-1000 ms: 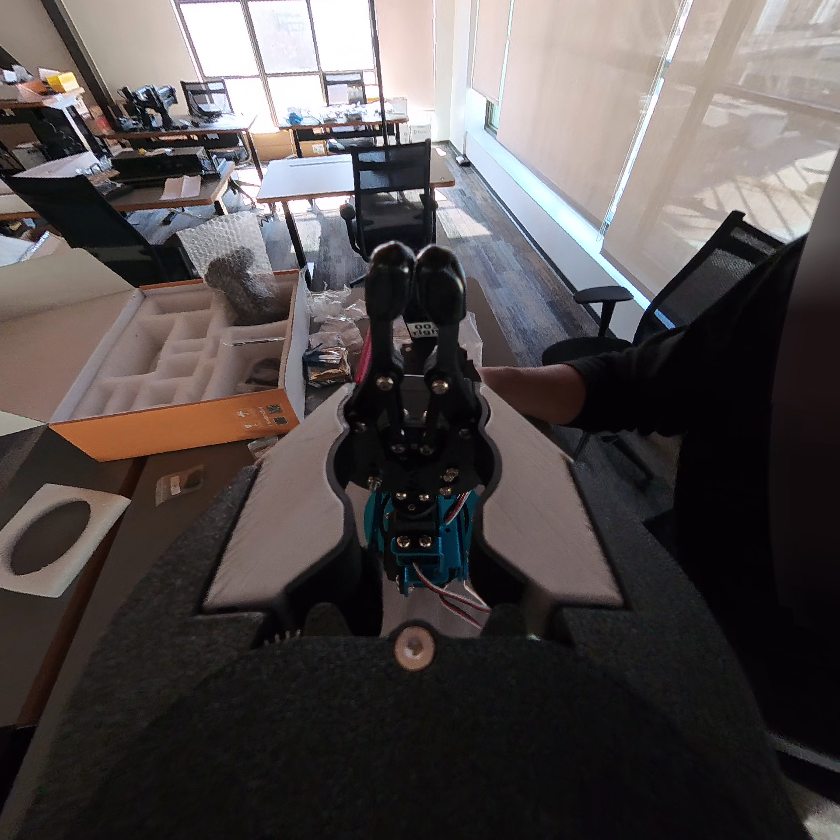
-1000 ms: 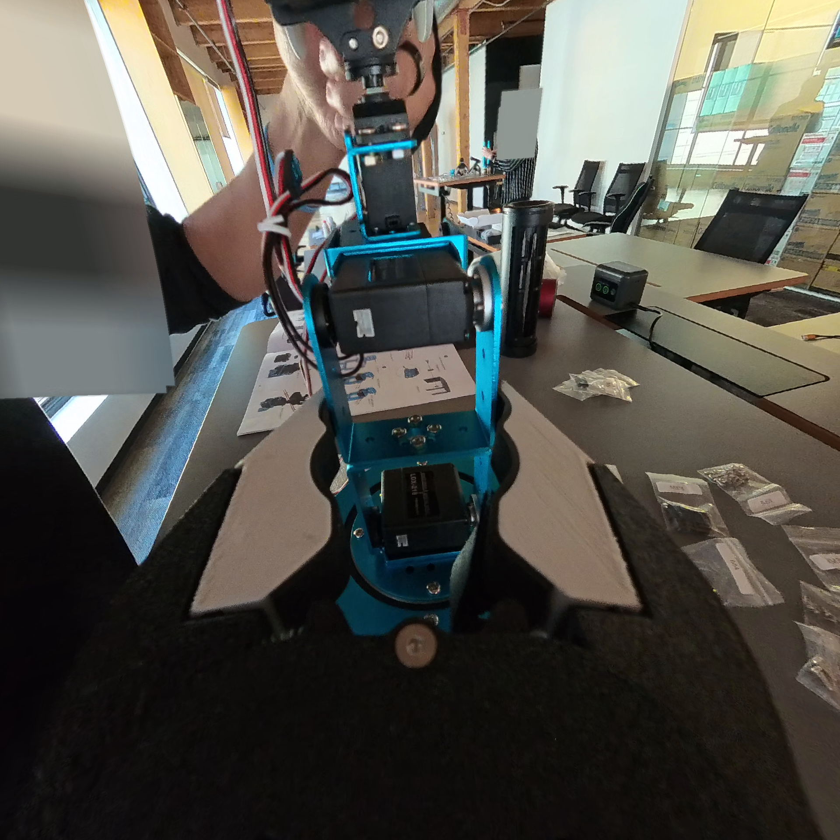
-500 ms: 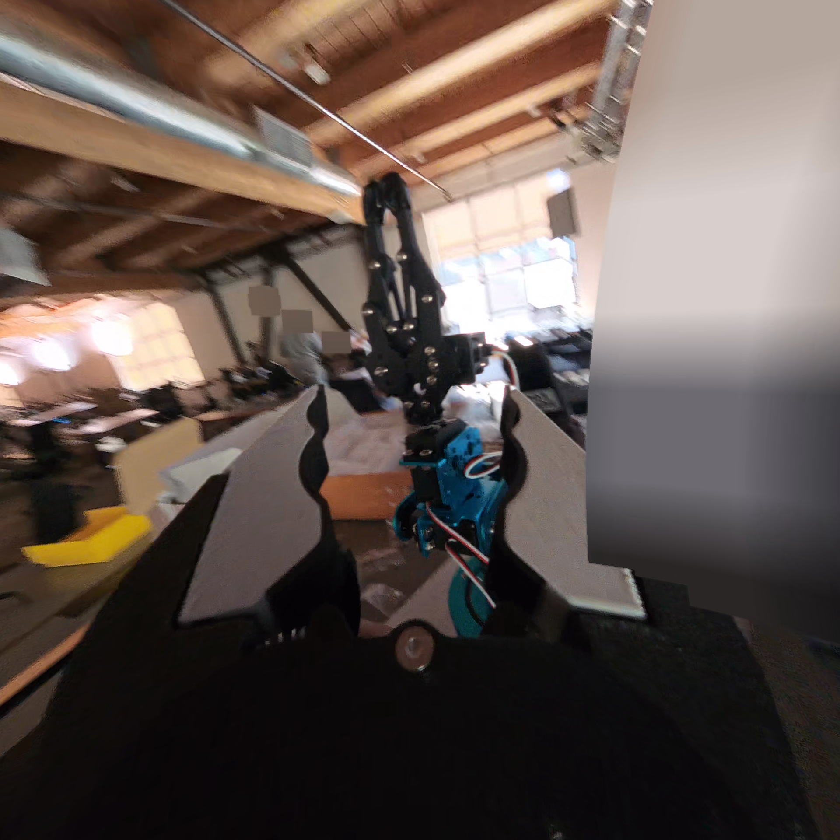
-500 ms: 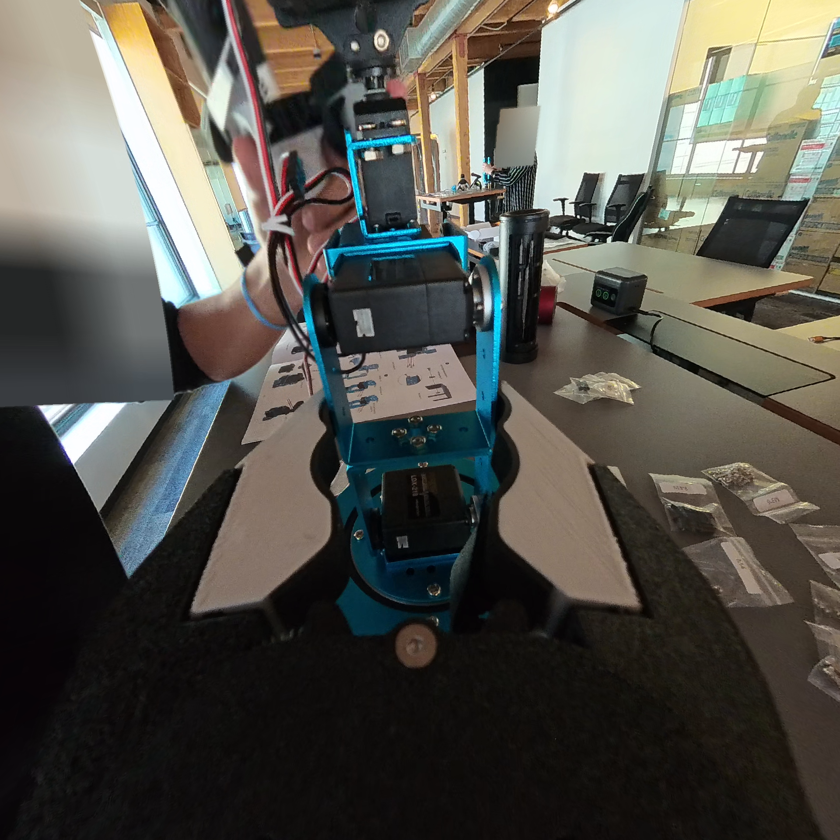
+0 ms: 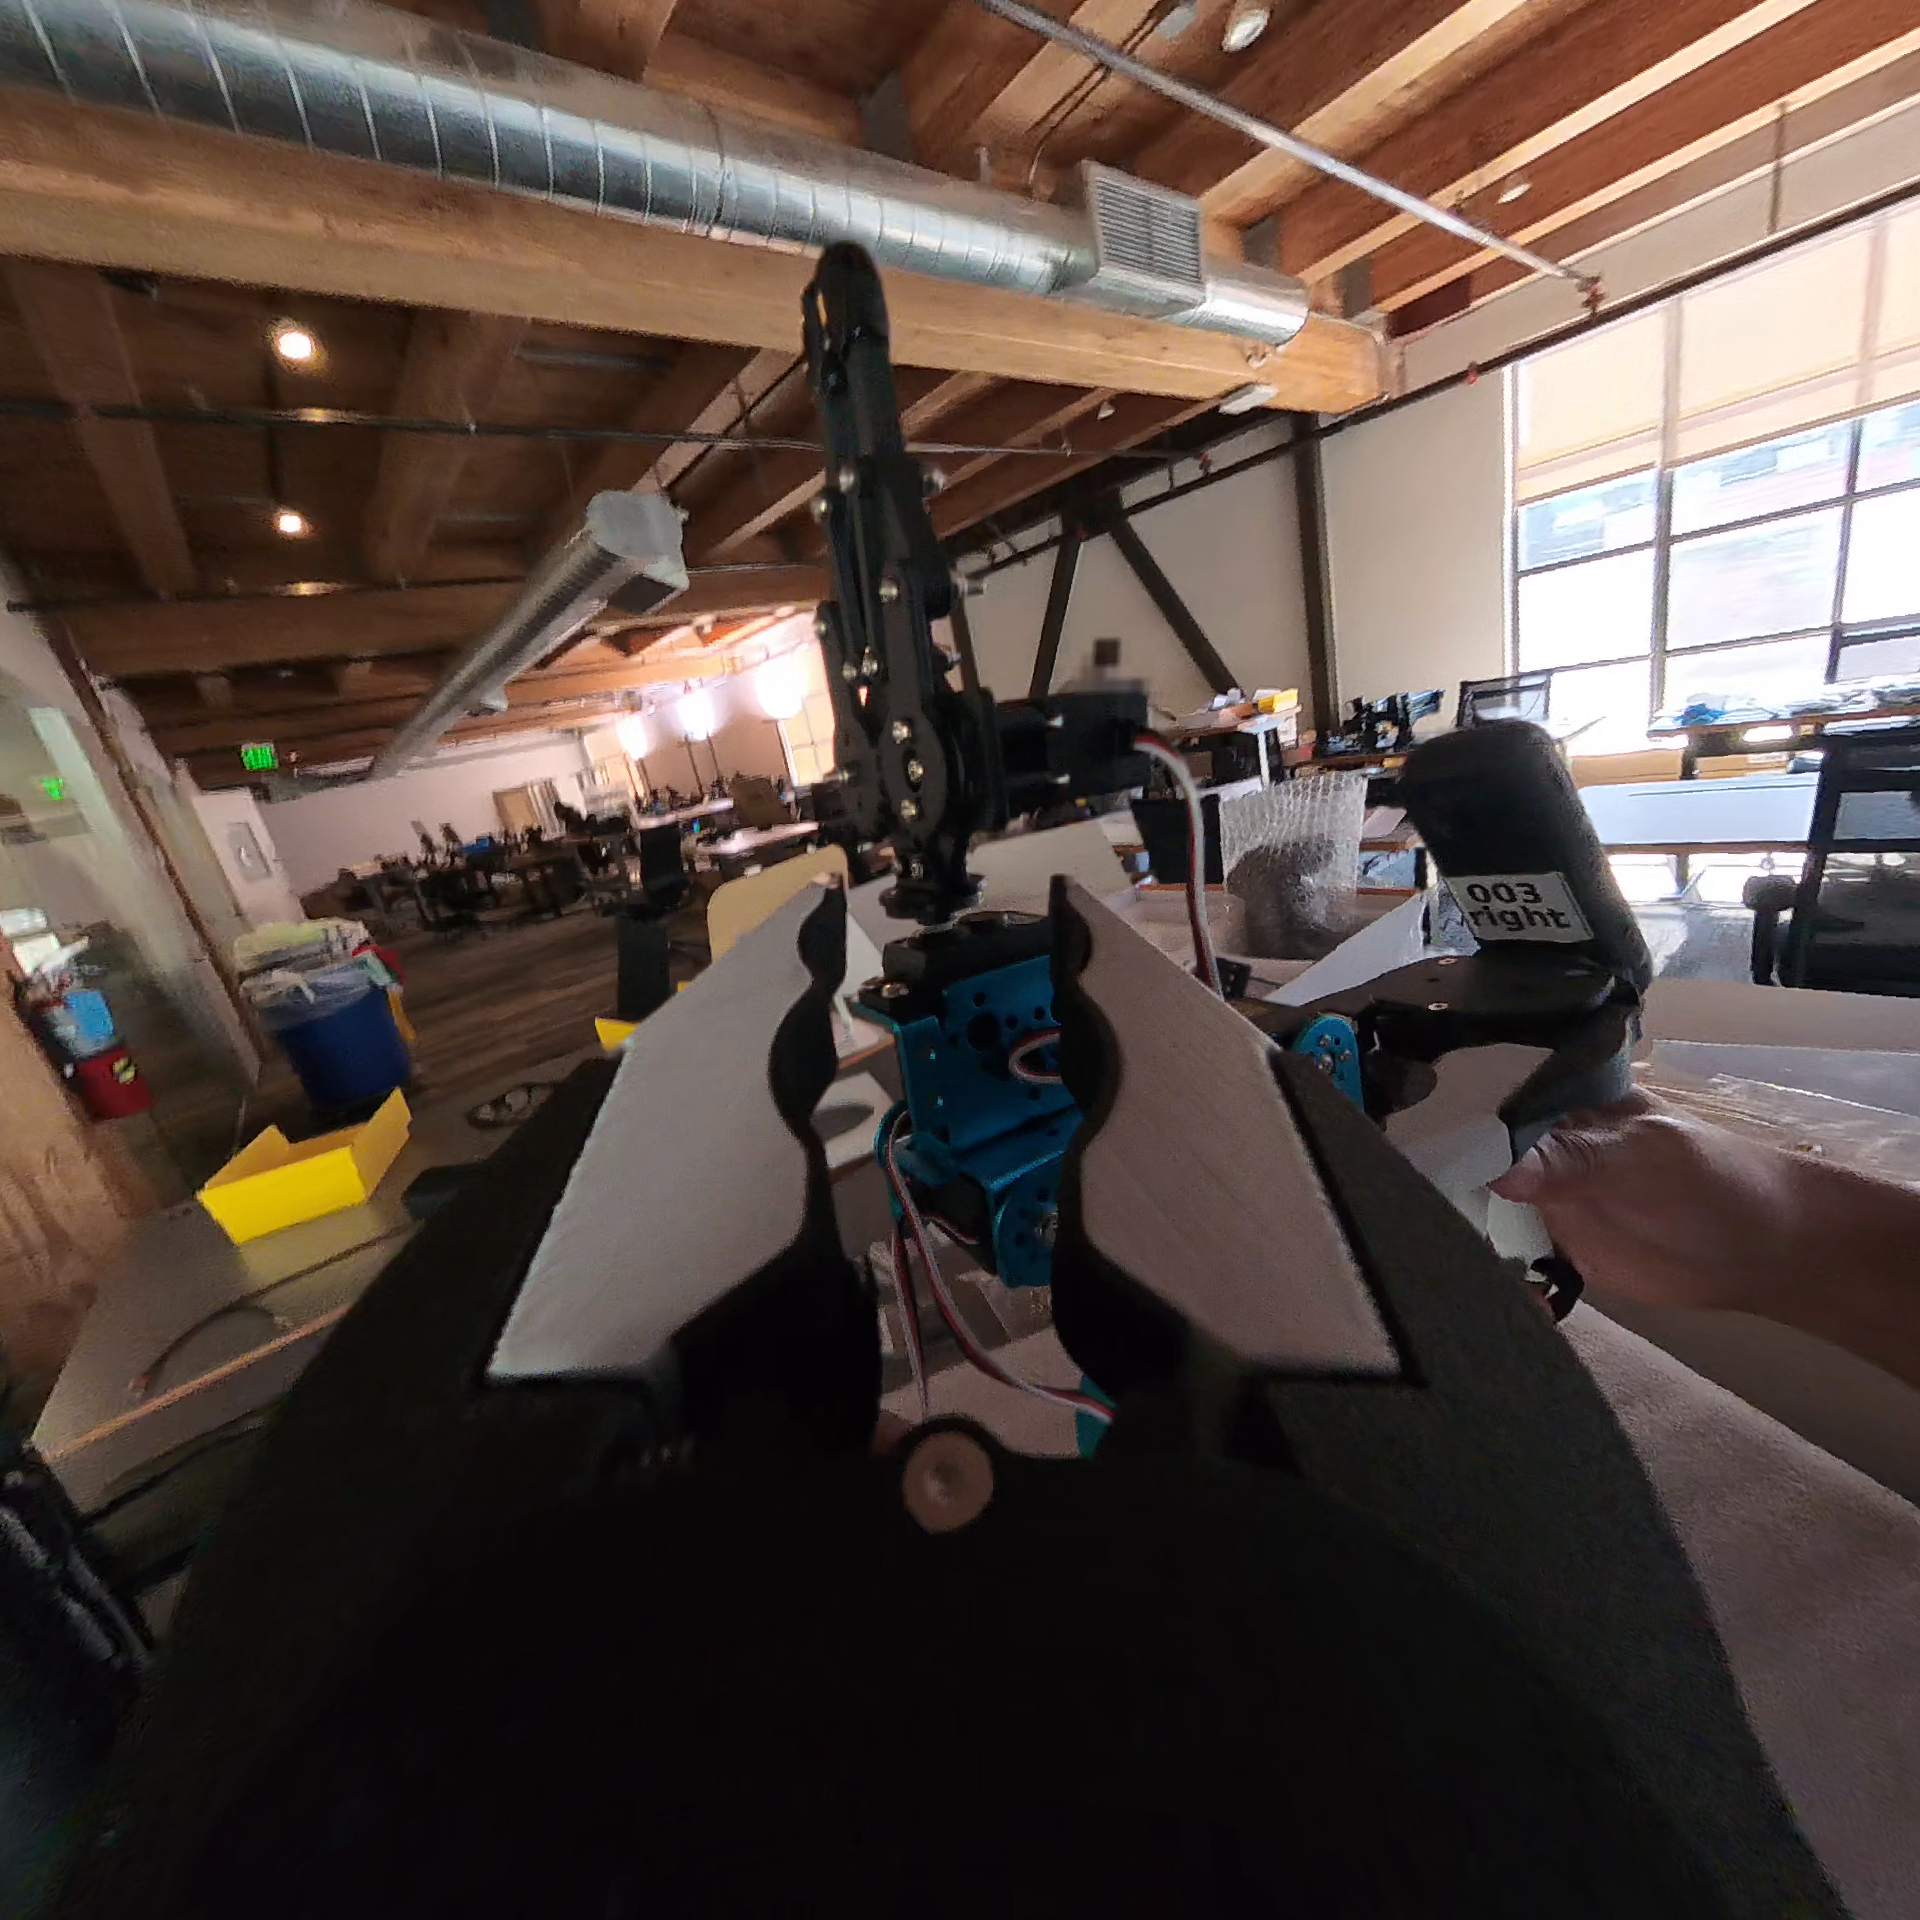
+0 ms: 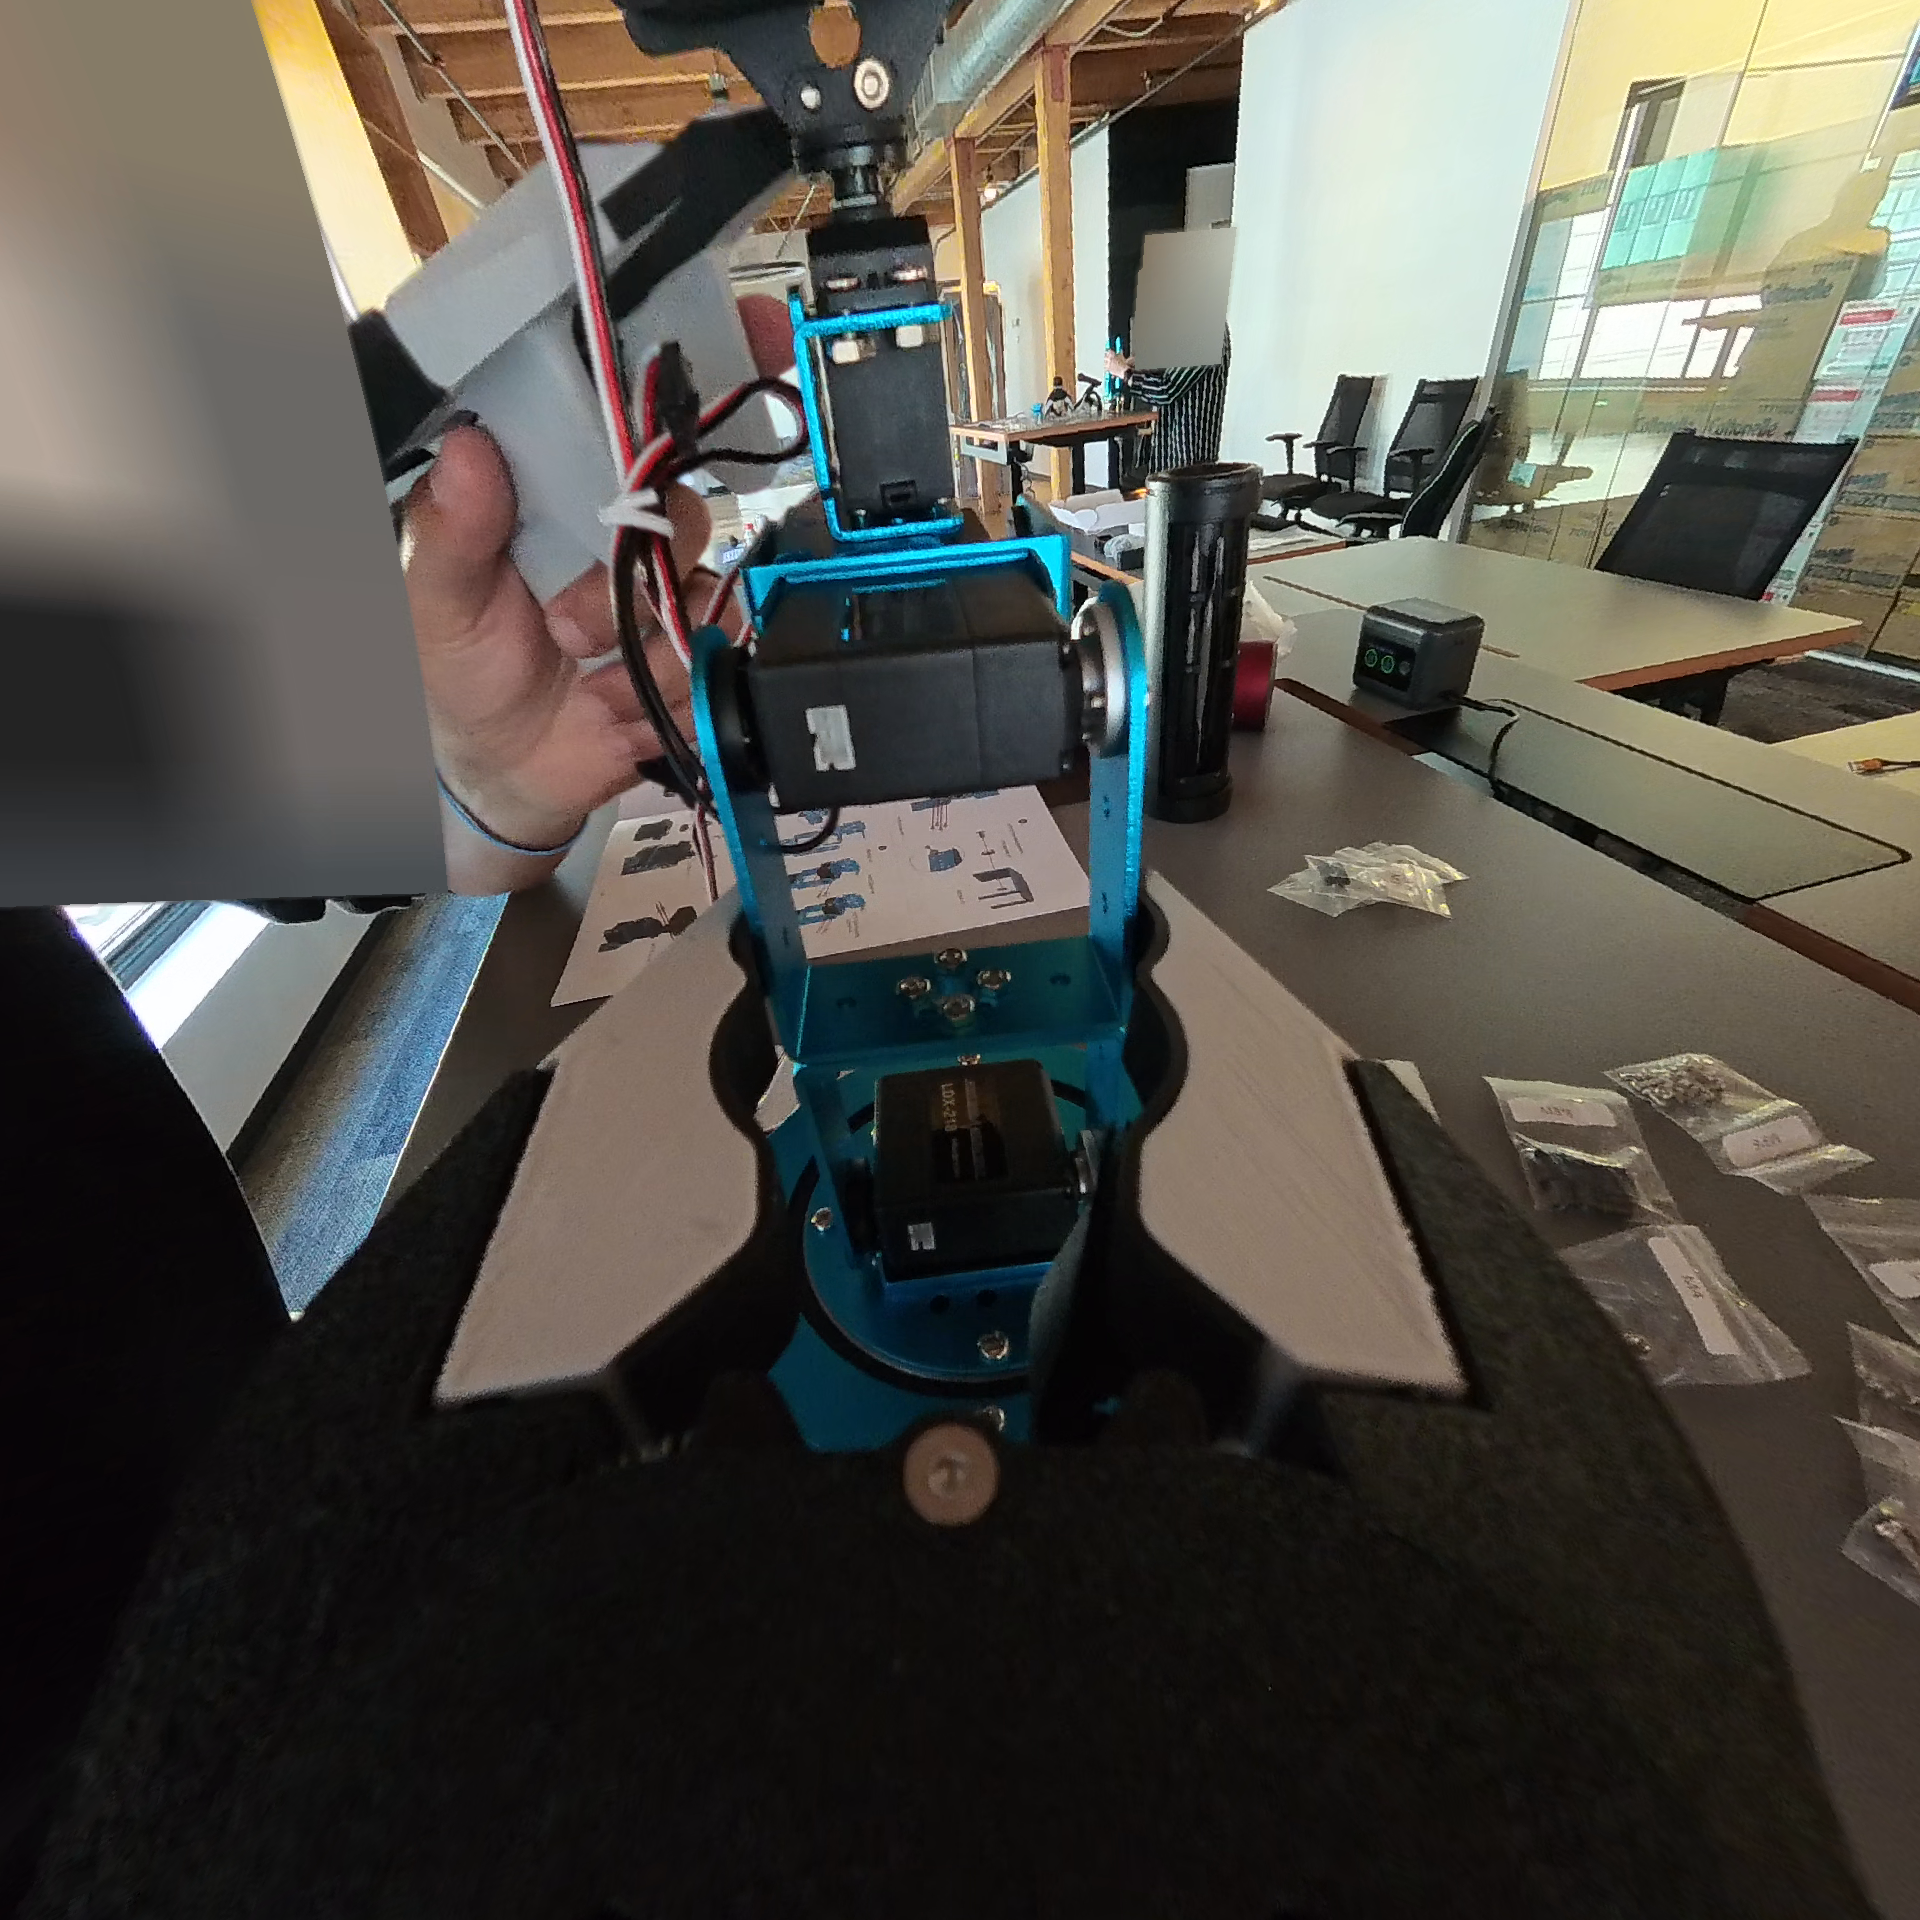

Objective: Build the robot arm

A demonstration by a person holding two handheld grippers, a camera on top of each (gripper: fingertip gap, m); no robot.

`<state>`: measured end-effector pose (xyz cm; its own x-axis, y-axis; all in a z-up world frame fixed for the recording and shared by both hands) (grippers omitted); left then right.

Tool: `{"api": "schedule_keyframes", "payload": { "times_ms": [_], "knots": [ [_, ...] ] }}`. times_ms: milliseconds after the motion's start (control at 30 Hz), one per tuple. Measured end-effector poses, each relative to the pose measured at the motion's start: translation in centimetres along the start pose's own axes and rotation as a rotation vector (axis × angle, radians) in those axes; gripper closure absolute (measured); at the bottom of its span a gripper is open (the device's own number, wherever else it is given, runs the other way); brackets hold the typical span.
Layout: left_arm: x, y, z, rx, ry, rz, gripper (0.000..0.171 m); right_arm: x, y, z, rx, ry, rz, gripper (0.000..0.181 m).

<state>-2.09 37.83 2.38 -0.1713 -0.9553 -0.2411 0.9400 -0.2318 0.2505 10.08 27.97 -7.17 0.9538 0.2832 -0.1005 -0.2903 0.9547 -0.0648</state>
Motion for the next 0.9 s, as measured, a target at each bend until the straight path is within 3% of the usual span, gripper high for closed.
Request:
{"api": "schedule_keyframes", "payload": {
  "times_ms": [33,167,367,700,900],
  "knots": [
    [0.0,0.2,0.0,-0.021,-0.019,0.008,0.133,0.0,0.0,0.0,0.0,0.0,0.0,0.115],
    [-0.2,1.2,0.2,-0.048,-0.069,0.004,0.133,0.0,0.0,0.0,-0.001,0.002,-0.001,0.115],
    [0.2,1.8,0.5,-0.07,-0.035,0.024,0.152,0.0,0.0,0.0,-0.001,0.002,-0.003,0.115],
    [0.0,1.7,0.3,-0.083,-0.049,0.063,0.159,-0.1,-0.1,0.0,-0.007,-0.002,-0.003,0.115],
    [-0.8,1.1,0.1,-0.033,-0.185,0.052,0.162,-0.1,0.1,0.1,-0.008,-0.01,-0.009,0.116]
  ]
}}
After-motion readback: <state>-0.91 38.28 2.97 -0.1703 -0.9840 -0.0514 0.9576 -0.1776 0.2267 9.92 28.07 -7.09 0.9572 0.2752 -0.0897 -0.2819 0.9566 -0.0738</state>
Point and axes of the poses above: each gripper's, where its closed fingertips meet, y out along the fingers, z out of its top, x = y × z across the jaws, the point moved 6 cm from there along -y, back along the fingers, and after that the axes turned 8 degrees about -z, right-handed, at the moved point
